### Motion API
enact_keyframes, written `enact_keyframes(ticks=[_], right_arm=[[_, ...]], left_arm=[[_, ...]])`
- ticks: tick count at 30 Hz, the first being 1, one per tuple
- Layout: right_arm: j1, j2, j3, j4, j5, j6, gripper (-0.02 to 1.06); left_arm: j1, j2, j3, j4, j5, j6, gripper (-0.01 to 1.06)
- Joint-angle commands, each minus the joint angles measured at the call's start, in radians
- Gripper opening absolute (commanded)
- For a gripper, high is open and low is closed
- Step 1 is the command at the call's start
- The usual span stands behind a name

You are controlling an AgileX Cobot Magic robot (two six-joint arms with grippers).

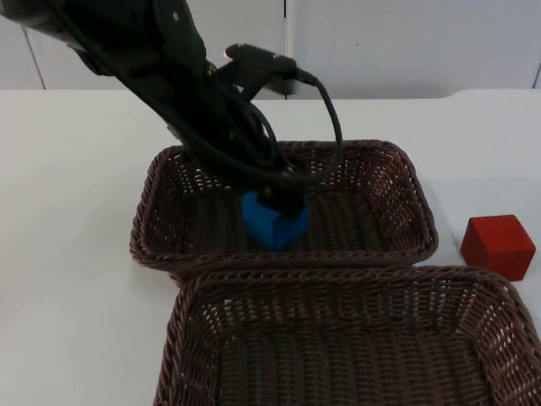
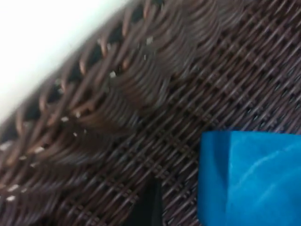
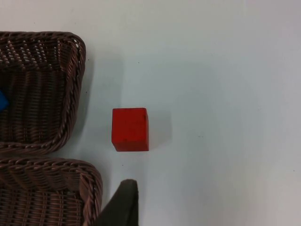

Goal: Pick up one cube with the left hand and place it into the upper basket. Pick up one cube with the right hand and place it into the lower basket.

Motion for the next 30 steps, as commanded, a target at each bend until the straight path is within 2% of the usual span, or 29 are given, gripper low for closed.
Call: enact_keyframes(ticks=[1,24,30], right_arm=[[-0.004,-0.001,-0.005,-0.003,-0.013,-0.009,1.05],[-0.004,-0.001,-0.005,-0.006,-0.013,-0.009,1.05],[-0.004,-0.001,-0.005,-0.006,-0.013,-0.009,1.05]], left_arm=[[-0.006,-0.027,-0.005,-0.009,0.002,-0.007,0.85],[-0.006,-0.352,-0.003,-0.003,0.037,-0.061,0.85],[-0.006,-0.457,-0.003,0.020,0.074,-0.063,0.85]])
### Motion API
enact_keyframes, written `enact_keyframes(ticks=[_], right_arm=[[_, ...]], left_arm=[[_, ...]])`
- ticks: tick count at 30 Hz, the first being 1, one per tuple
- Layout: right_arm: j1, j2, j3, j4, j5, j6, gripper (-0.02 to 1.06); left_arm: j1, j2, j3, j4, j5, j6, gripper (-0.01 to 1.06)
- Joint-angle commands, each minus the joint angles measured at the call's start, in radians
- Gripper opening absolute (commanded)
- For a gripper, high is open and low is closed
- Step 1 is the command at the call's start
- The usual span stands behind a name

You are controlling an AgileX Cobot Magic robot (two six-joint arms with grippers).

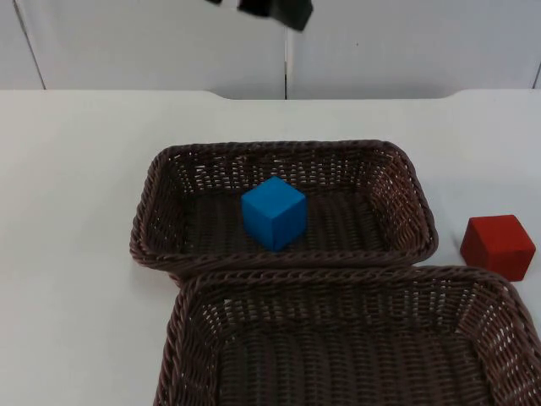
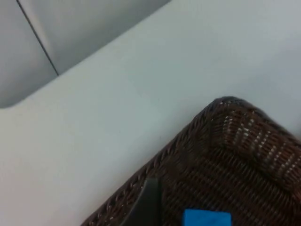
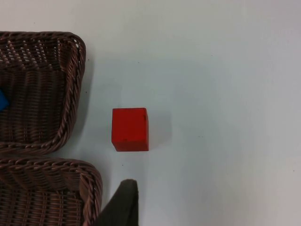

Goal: Pick up one cube with the left hand and place it into the upper basket. Pick up one cube with the right hand and place it into the lower basket.

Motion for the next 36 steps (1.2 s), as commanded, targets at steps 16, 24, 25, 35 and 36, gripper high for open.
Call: enact_keyframes(ticks=[16,24,25,35,36], right_arm=[[-0.004,-0.001,-0.005,-0.006,-0.013,-0.009,1.05],[-0.004,-0.001,-0.005,-0.006,-0.013,-0.009,1.05],[-0.004,-0.001,-0.005,-0.006,-0.013,-0.009,1.05],[-0.004,-0.001,-0.005,-0.006,-0.013,-0.009,1.05],[-0.004,-0.001,-0.005,-0.006,-0.013,-0.009,1.05]], left_arm=[[0.041,-0.264,0.229,0.097,-0.067,-0.109,0.85],[0.171,-0.376,0.352,0.082,-0.072,-0.126,0.85],[0.197,-0.399,0.371,0.072,-0.072,-0.126,0.85],[0.319,-0.606,0.485,0.038,-0.058,-0.131,0.85],[0.319,-0.628,0.485,0.040,-0.043,-0.131,0.85]])
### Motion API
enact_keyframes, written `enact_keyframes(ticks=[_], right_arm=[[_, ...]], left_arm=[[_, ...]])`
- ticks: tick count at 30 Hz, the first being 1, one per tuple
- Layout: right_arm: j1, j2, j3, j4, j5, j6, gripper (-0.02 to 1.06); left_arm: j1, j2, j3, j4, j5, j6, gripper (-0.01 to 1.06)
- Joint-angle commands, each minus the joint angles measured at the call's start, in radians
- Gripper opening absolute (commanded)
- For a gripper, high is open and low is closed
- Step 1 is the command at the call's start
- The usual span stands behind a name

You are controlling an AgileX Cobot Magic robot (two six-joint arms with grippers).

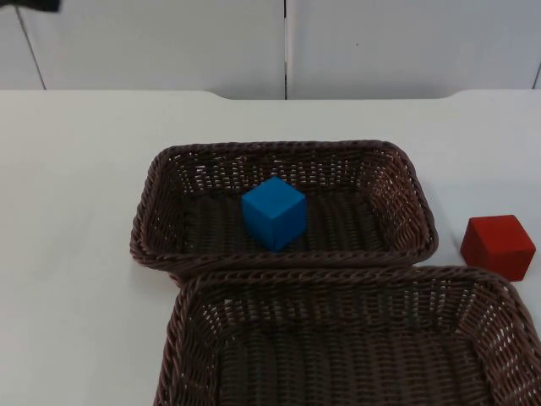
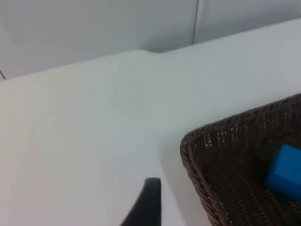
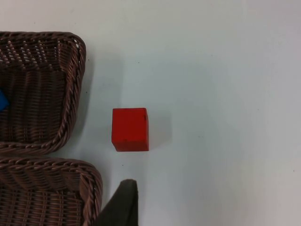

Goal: Pick up one cube with the left hand and place it into the upper basket. Pick up one cube with the right hand and place it into the lower basket.

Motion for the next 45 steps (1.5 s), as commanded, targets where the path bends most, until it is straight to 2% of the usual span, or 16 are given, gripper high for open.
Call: enact_keyframes(ticks=[1,16,20,37,41,45], right_arm=[[-0.004,-0.001,-0.005,-0.006,-0.013,-0.009,1.05],[-0.004,-0.001,-0.005,-0.006,-0.013,-0.009,1.05],[-0.004,-0.001,-0.005,-0.006,-0.013,-0.009,1.05],[-0.004,-0.001,-0.005,-0.005,-0.018,-0.009,1.05],[-0.004,-0.001,-0.005,-0.005,-0.012,-0.009,1.05],[-0.004,-0.001,-0.005,-0.004,-0.010,-0.009,1.05]], left_arm=[[0.005,-0.056,0.007,-0.014,0.020,-0.007,0.85],[0.005,-0.238,0.026,-0.014,0.116,-0.032,0.85],[0.005,-0.315,0.108,-0.014,0.102,-0.067,0.85],[0.005,-0.506,0.283,-0.012,0.144,-0.138,0.85],[0.005,-0.519,0.287,0.023,0.225,-0.136,0.85],[0.005,-0.519,0.287,0.072,0.246,-0.138,0.85]])
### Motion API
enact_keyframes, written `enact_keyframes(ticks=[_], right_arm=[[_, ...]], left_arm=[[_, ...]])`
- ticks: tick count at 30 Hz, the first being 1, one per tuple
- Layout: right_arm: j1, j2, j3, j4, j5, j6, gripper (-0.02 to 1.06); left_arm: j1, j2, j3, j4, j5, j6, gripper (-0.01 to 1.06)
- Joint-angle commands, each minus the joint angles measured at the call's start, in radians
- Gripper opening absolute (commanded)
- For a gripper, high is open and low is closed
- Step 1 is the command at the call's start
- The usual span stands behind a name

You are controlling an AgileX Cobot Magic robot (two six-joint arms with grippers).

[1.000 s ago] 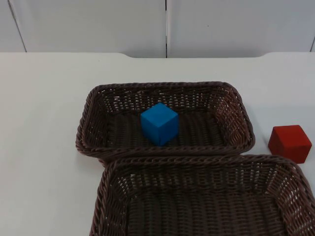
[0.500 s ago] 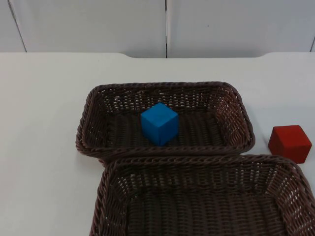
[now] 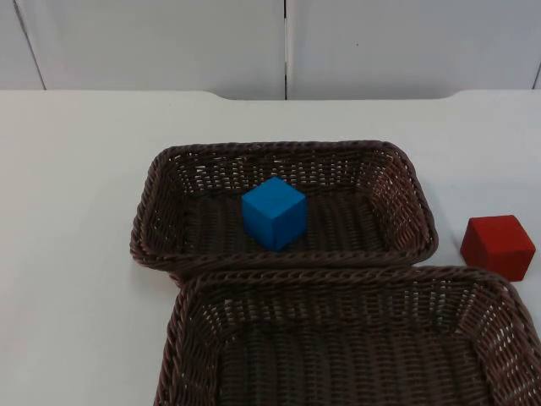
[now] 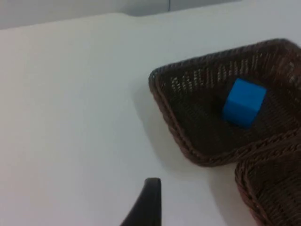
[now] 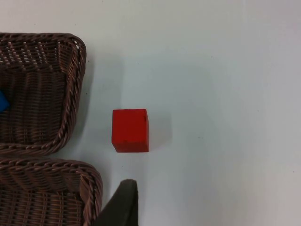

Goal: Pick up one cube with the left hand and place it into the upper basket. Pick up one cube with the right hand and place it into the lower basket.

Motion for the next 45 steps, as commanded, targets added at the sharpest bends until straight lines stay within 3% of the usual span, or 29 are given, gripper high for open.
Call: enact_keyframes(ticks=[1,5,12,33,45], right_arm=[[-0.004,-0.001,-0.005,-0.003,-0.005,-0.009,1.05],[-0.004,-0.001,-0.005,-0.002,0.010,-0.009,1.05],[-0.004,-0.001,-0.005,0.003,0.013,-0.009,1.05],[-0.004,0.008,-0.005,0.028,0.013,-0.009,1.05],[-0.004,0.247,-0.005,0.099,-0.009,-0.009,1.05]], left_arm=[[0.003,-0.004,0.005,0.023,0.011,-0.008,0.85],[0.003,-0.004,0.005,0.043,0.012,-0.043,0.85],[0.003,-0.004,0.005,0.244,0.035,-0.260,0.85],[0.003,-0.004,0.005,0.257,0.030,-0.260,0.85],[0.003,-0.004,0.005,0.274,0.030,-0.260,0.85]])
